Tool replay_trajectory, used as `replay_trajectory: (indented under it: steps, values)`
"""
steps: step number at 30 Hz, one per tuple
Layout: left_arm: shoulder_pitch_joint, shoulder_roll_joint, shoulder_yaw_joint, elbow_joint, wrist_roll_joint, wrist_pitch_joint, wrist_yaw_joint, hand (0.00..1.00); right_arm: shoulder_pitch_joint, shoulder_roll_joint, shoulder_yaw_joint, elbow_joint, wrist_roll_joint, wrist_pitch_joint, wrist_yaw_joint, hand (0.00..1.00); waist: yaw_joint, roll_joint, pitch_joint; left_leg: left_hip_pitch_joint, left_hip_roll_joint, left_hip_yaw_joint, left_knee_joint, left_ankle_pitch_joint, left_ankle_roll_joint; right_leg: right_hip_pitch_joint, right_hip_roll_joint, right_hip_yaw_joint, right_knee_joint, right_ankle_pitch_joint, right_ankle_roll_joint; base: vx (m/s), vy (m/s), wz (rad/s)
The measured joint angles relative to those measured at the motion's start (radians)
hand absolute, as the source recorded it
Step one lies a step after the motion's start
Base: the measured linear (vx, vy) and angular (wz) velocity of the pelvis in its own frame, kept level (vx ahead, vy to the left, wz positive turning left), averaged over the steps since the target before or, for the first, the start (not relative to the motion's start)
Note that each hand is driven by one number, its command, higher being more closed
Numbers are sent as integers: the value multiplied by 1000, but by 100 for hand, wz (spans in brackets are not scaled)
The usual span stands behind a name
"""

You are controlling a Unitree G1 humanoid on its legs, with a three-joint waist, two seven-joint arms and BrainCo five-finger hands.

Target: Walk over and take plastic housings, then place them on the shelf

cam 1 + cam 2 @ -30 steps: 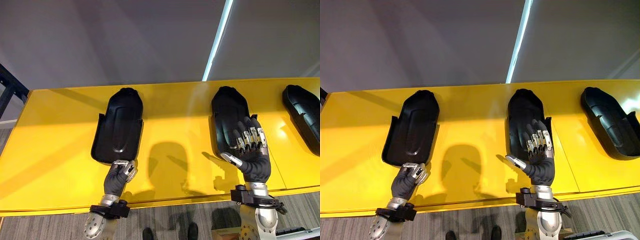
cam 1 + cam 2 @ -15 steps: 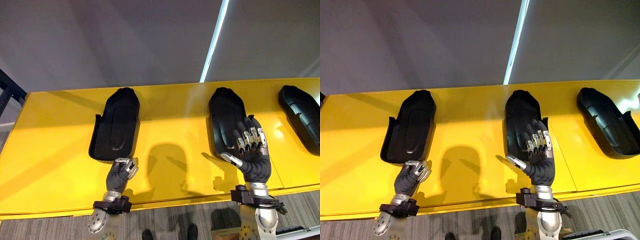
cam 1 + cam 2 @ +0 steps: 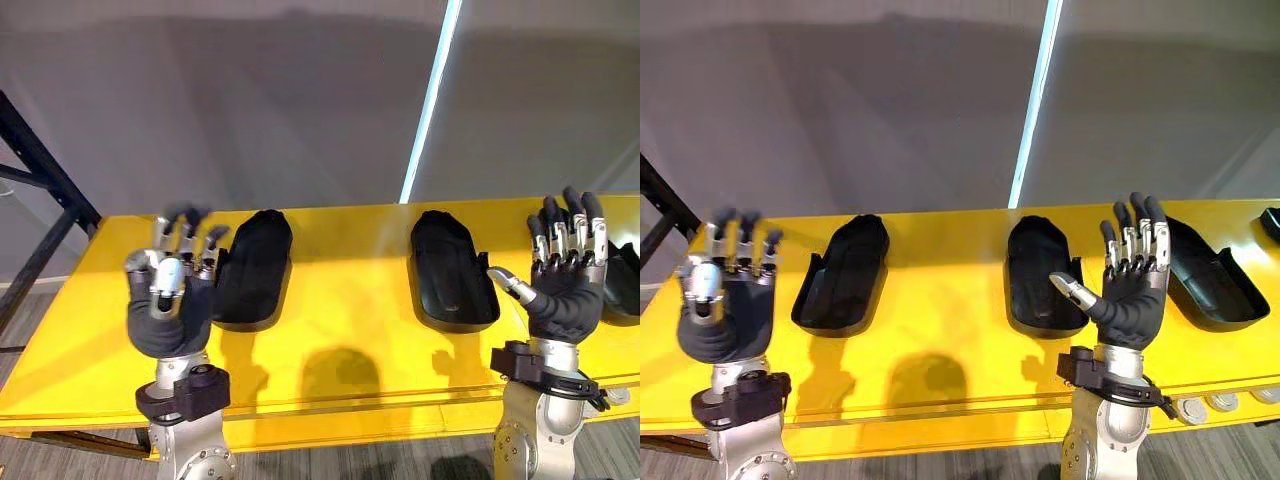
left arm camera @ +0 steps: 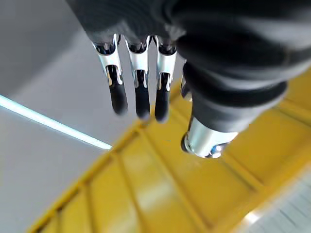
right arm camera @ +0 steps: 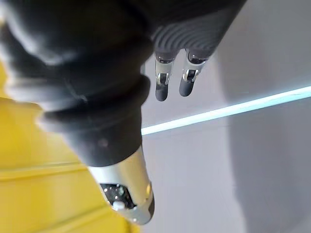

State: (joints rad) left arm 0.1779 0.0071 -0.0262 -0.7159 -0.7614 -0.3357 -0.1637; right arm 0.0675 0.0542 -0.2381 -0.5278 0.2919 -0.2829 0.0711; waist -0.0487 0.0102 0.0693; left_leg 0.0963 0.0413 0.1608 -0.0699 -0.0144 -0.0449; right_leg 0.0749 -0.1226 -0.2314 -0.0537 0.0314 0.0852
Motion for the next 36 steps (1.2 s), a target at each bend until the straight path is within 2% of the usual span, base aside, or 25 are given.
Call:
replay_trajectory:
  steps: [4, 5, 9, 11, 12, 13, 14, 15, 16, 18, 20, 22, 23, 25, 26, 27, 28, 29, 30, 31, 32, 34, 36]
  values:
    - [3, -17, -4, -11, 127, -46, 71, 0, 11, 2, -27, 0, -32, -13, -24, 0, -15, 0, -10, 13, -5, -7, -4, 6, 8, 13, -5, -4, 7, -1, 2, -64, -6, 6]
    - [3, -20, -15, -9, 190, -55, 97, 0, 23, 6, -39, -5, -32, -17, -31, 0, -22, 0, -11, 12, -7, -16, -9, 10, 12, 12, -7, -9, 10, -2, 2, -53, -1, 11]
    - [7, -29, -101, 64, 343, -65, 143, 0, 105, 16, -79, -9, -70, -22, -45, 0, -36, 0, -12, 11, -11, -16, -16, 18, 15, 8, -8, -12, 15, -2, 3, -44, 2, -1]
    - [15, -32, -121, 139, 386, -62, 166, 0, 111, 15, -69, -9, -75, -22, -50, 0, -34, 0, -12, 7, 0, 45, -2, 10, 8, -37, 3, 55, 35, -1, 2, -35, 14, -71]
    - [15, -33, -119, 164, 395, -60, 172, 0, 110, 15, -67, -8, -75, -22, -51, 0, -34, -1, -10, -3, 5, 65, 22, -5, 7, -53, 8, 80, 41, 2, -1, -23, -6, -83]
    - [14, -32, -115, 198, 396, -53, 184, 0, 109, 15, -54, -8, -75, -23, -56, 0, -34, -6, -5, -37, 18, 91, 108, -49, 8, -75, 15, 119, 50, 9, -6, -47, -31, -129]
    - [20, -34, -104, 231, 405, -43, 204, 0, 100, 14, -28, -3, -75, -23, -69, 0, -26, -5, 7, -92, 46, 97, 264, -122, 17, -96, 34, 193, 61, 17, -11, -54, -59, -194]
    - [35, -35, -80, 243, 427, -39, 226, 0, 82, 9, 12, 12, -75, -23, -81, 0, -7, 0, 10, -135, 71, 24, 400, -175, 23, -124, 60, 281, 73, 27, -17, -53, -46, -206]
    - [39, -36, -75, 245, 437, -39, 238, 0, 74, 7, 27, 16, -74, -24, -85, 0, 4, 6, 14, -150, 76, -43, 452, -198, 15, -136, 76, 322, 77, 31, -18, -58, 15, -218]
    - [39, -37, -75, 245, 477, -40, 277, 0, 65, -17, 60, 33, -74, -36, -95, 0, 14, 44, 24, -198, 61, -337, 609, -281, -45, -177, 139, 423, 103, 28, -9, -54, 125, -165]
    - [24, -42, -75, 245, 493, -42, 296, 0, 82, -15, 69, 28, -73, -36, -98, 0, 9, 45, 32, -210, 35, -437, 657, -318, -64, -248, 163, 465, 217, -9, 5, -46, 161, -69]
    - [2, -52, -81, 244, 515, -42, 318, 0, 138, -1, 91, 2, -63, -36, -96, 0, -7, 31, 43, -187, 13, -436, 665, -368, -51, -314, 163, 469, 392, -87, 19, -81, 153, -8]
    - [-9, -57, -92, 243, 531, -44, 331, 0, 189, 8, 109, -18, -61, -35, -88, 0, -16, 24, 48, -164, -9, -433, 667, -405, -32, -336, 157, 474, 465, -119, 29, -125, 161, -19]
    - [-28, -56, -115, 243, 557, -45, 343, 0, 252, 13, 143, -51, -61, -30, -77, 0, -3, 7, 50, -144, -31, -379, 657, -432, 1, -349, 155, 536, 473, -109, 51, -162, 234, -90]
    - [-41, -55, -144, 238, 581, -45, 357, 0, 281, 15, 159, -75, -68, -26, -77, 0, 13, 1, 51, -145, -35, -300, 643, -432, 26, -360, 158, 595, 422, -41, 67, -225, 340, -193]
    - [-56, -54, -159, 231, 596, -44, 360, 0, 275, 15, 165, -78, -72, -16, -78, 0, 18, -7, 59, -148, -33, -211, 621, -414, 65, -375, 155, 571, 328, 85, 48, -269, 351, -214]
    - [-67, -55, -164, 233, 598, -43, 360, 0, 265, 13, 162, -74, -77, -12, -79, 0, 23, 0, 63, -152, -14, -162, 597, -395, 87, -361, 140, 510, 251, 152, 21, -254, 199, -208]
    - [-92, -55, -168, 239, 599, -41, 360, 0, 256, 12, 162, -73, -87, -12, -82, 0, 31, -17, 69, -141, -15, -83, 557, -365, 94, -362, 99, 334, 244, 162, -34, -284, 157, -195]
    - [-121, -55, -174, 246, 599, -41, 360, 0, 238, 10, 152, -72, -108, -12, -91, 0, 27, -22, 68, -141, -7, -4, 518, -334, 110, -366, 50, 136, 328, 72, -71, -329, 170, -223]
    - [-149, -55, -177, 250, 599, -41, 360, 0, 208, 2, 136, -57, -124, -13, -95, 0, 26, -20, 69, -128, 6, 65, 476, -305, 120, -358, 29, 78, 444, -22, -74, -297, 174, -185]
    - [-165, -55, -177, 260, 599, -43, 358, 0, 188, 1, 123, -32, -140, -15, -96, 0, 26, -17, 69, -119, 15, 94, 456, -289, 117, -344, 27, 85, 494, -65, -71, -247, 128, -153]
    - [-221, -54, -178, 310, 595, -43, 353, 0, 105, -3, 69, 101, -155, -13, -110, 0, 13, -12, 56, -112, 39, 161, 401, -254, 119, -264, 20, 113, 559, -161, -41, -210, 51, -122]
    - [-234, -52, -172, 324, 584, -42, 344, 0, 43, -19, 29, 185, -174, -12, -122, 0, 17, -13, 44, -121, 40, 197, 358, -241, 111, -199, -1, 112, 527, -200, -30, -171, -11, -110]
